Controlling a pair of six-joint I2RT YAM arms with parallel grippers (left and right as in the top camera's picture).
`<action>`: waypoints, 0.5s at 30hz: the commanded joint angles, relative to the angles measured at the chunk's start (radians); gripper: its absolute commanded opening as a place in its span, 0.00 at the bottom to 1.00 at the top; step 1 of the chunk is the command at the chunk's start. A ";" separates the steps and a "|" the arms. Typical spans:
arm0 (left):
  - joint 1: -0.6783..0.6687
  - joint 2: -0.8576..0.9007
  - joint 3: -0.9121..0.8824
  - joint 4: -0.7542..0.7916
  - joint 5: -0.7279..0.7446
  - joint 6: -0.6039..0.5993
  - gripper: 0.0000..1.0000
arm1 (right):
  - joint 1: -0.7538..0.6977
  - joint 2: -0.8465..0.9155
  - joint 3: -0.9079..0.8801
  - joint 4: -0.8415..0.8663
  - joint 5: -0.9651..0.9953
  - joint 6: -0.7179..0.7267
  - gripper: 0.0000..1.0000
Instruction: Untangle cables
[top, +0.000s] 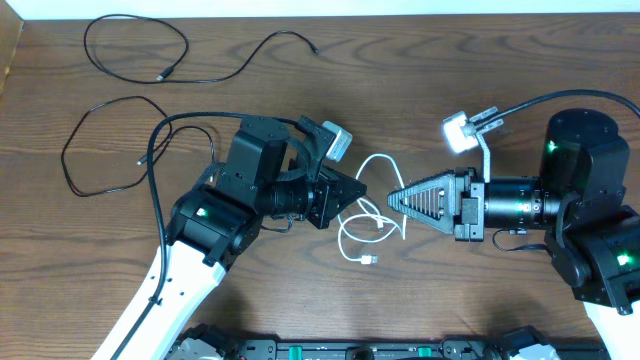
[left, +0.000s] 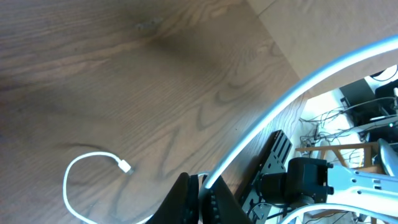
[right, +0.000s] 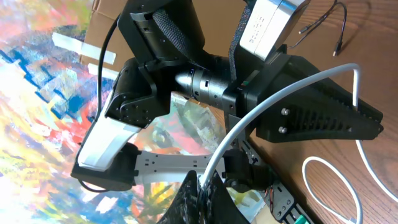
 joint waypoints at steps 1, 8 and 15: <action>-0.002 -0.005 0.001 0.002 0.017 0.005 0.08 | 0.010 -0.001 0.007 0.002 0.002 0.010 0.02; -0.002 -0.005 0.001 0.003 0.016 0.005 0.08 | 0.010 -0.001 0.007 0.002 0.004 0.010 0.02; -0.001 -0.005 0.001 0.003 0.016 -0.010 0.07 | 0.010 -0.001 0.007 0.001 0.028 0.008 0.02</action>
